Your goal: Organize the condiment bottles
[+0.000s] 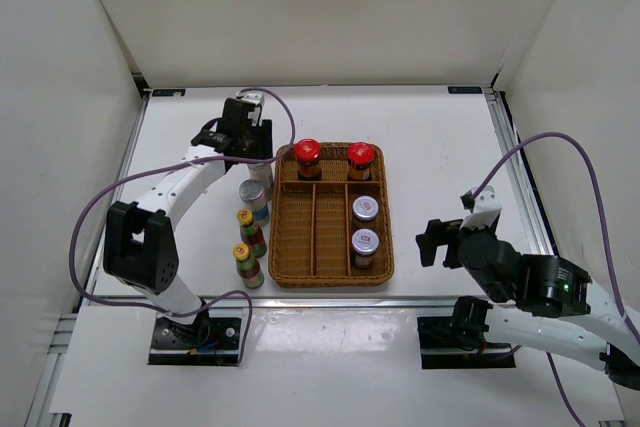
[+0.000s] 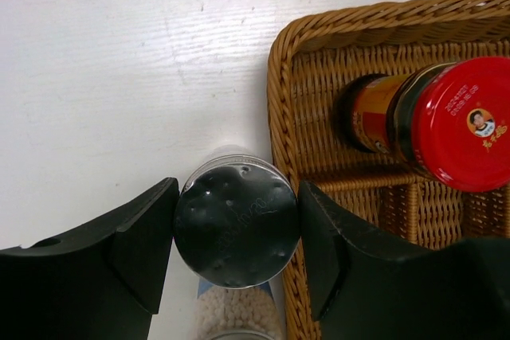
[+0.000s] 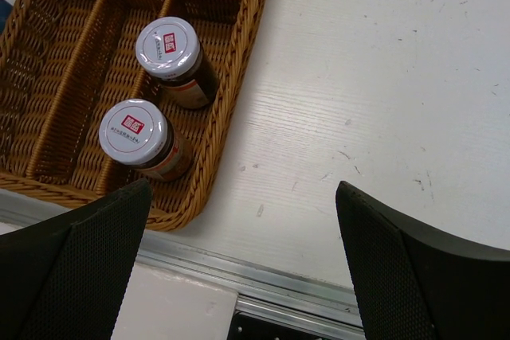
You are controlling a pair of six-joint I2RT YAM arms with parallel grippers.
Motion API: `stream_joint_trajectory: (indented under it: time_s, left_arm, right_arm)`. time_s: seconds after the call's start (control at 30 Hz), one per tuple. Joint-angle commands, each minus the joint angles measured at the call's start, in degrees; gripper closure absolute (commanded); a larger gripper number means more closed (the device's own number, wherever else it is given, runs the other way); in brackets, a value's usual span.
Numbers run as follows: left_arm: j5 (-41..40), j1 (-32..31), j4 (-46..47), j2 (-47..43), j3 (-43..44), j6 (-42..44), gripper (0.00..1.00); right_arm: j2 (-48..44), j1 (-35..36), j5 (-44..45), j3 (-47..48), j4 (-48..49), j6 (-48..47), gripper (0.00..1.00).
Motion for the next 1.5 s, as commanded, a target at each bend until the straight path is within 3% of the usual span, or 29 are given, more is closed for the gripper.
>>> stream_joint_trajectory:
  time_s: [0.0,0.17,0.37,0.67,0.93,1.2,1.47]
  left_arm:
    - [-5.8,-0.6,-6.8,-1.1,1.6,-2.0,0.89]
    - [-13.2,-3.4,-9.9,-6.7,8.6,-2.8,0.89]
    - [-15.7,-7.4,-18.0,-7.3,21.8,-1.7,0.89]
    - [-16.6,-19.4,-18.3,-10.4,27.1,-5.1,0.89]
    - [-15.4,-28.7,-5.0,-11.5,14.1,-6.1,0.89]
    - [-14.0,-30.3,7.9,-8.7,4.7,-6.1,0.89]
    - [-13.4,-30.3,14.0,-4.4,0.2,-6.1,0.89]
  right_arm:
    - [0.1,0.5,0.9,-0.2,2.0,-0.3,0.01]
    - [0.6,0.5,0.9,-0.2,2.0,-0.3,0.01]
    - [0.6,0.5,0.9,-0.2,2.0,-0.3,0.01]
    - [1.2,0.5,0.9,-0.2,2.0,-0.3,0.01]
    - [2.7,1.1,0.9,-0.2,2.0,-0.3,0.01]
    - [3.8,1.1,0.4,-0.2,2.0,0.3,0.01]
    - [5.6,1.1,0.4,-0.2,2.0,0.3,0.01]
